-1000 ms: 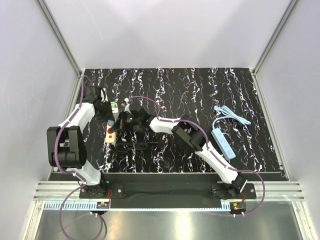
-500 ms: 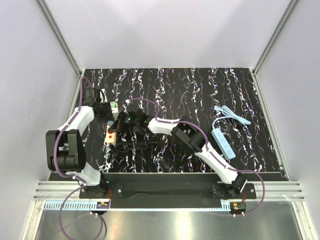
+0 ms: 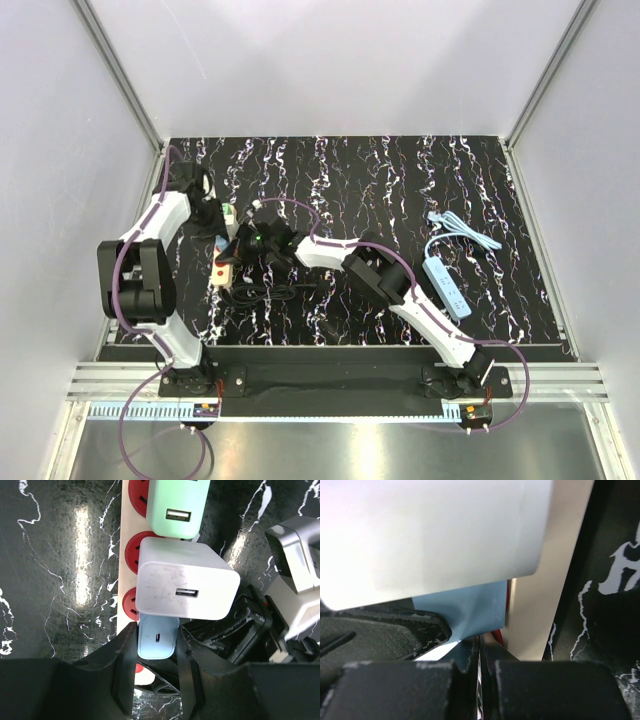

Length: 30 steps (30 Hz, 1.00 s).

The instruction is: Pull the plug off the socket

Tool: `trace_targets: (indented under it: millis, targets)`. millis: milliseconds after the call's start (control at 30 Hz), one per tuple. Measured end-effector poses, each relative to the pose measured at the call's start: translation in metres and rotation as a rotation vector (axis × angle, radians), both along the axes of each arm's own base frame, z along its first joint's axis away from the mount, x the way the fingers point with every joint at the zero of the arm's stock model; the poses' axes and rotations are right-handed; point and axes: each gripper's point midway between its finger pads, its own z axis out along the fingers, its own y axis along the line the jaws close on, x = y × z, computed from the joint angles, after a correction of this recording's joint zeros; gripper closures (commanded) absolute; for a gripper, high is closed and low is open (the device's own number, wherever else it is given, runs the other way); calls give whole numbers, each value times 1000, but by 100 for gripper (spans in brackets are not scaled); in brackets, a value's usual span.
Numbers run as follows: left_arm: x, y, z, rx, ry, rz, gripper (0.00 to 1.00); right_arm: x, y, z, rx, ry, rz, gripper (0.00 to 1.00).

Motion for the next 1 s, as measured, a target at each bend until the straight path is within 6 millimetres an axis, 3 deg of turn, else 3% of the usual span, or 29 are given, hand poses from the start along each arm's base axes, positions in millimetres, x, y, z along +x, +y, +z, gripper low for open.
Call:
trace_targets:
  millis: [433,1000]
  targets:
    - [2,2,-1,-30,33,11,100,0,-1,-2,19,-14,-6,100]
    - [0,4,0,-60,-166,67,100,-3,-6,-1,61,-12,-23,100]
